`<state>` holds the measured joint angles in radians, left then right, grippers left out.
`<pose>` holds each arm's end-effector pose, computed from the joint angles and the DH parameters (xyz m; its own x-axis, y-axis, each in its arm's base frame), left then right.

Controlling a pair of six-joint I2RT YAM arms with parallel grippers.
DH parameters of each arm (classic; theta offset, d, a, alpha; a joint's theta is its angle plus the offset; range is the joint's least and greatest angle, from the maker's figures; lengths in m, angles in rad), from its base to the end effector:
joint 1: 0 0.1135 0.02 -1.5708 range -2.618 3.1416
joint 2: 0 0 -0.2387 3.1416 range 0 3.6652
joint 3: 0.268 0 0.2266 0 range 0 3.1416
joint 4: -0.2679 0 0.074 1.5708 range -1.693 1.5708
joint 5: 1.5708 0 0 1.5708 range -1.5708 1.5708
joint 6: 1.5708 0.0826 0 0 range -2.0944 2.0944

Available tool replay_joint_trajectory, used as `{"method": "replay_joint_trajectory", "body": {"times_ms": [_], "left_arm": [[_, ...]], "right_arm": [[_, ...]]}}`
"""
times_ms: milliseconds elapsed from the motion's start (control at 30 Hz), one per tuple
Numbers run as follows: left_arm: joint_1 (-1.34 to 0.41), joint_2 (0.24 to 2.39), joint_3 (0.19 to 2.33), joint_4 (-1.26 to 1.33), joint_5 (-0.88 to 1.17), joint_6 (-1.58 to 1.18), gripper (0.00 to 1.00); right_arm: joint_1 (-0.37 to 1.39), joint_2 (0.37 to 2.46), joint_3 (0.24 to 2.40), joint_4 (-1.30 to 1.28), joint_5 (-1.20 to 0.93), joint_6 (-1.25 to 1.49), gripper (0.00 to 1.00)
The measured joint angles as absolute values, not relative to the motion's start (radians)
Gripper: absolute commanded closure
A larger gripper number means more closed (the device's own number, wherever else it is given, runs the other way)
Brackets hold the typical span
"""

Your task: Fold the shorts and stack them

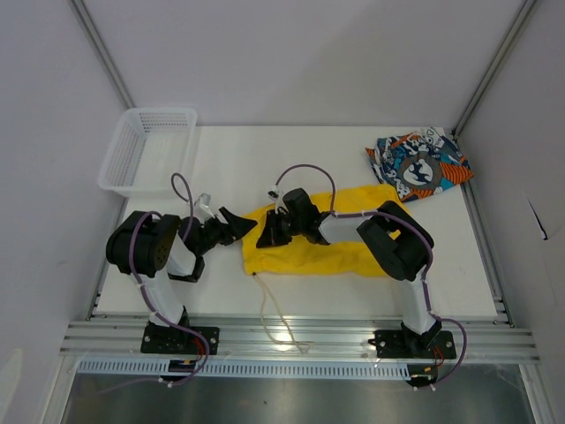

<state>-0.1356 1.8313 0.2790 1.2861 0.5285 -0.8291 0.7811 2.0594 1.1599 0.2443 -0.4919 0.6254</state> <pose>0.2775 -0.0799 0.0886 -0.6175 -0.5584 -0.5540 0.2124 0.5598 -0.8009 0.2789 0.3314 0.1011 -0.8698 -0.1357 -0.4744 -0.4655 0.5448 0.6975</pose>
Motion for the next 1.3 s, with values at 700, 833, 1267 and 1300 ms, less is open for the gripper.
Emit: {"method": "replay_joint_trajectory", "body": {"times_ms": [700, 833, 1267, 1300], "left_arm": [[-0.104, 1.883, 0.257, 1.320, 0.600, -0.904, 0.67], [-0.114, 1.864, 0.257, 1.314, 0.587, -0.882, 0.80], [-0.128, 1.579, 0.371, 0.814, 0.488, -0.802, 0.85], [-0.129, 1.551, 0.390, 0.756, 0.471, -0.791, 0.85]], "right_arm": [[0.749, 2.080, 1.142, 0.312, -0.540, 0.678, 0.95], [0.749, 2.080, 1.144, 0.311, -0.540, 0.680, 0.93], [0.759, 1.938, 1.126, 0.169, -0.431, 0.587, 0.69], [0.759, 1.921, 1.126, 0.153, -0.419, 0.573, 0.66]]}}
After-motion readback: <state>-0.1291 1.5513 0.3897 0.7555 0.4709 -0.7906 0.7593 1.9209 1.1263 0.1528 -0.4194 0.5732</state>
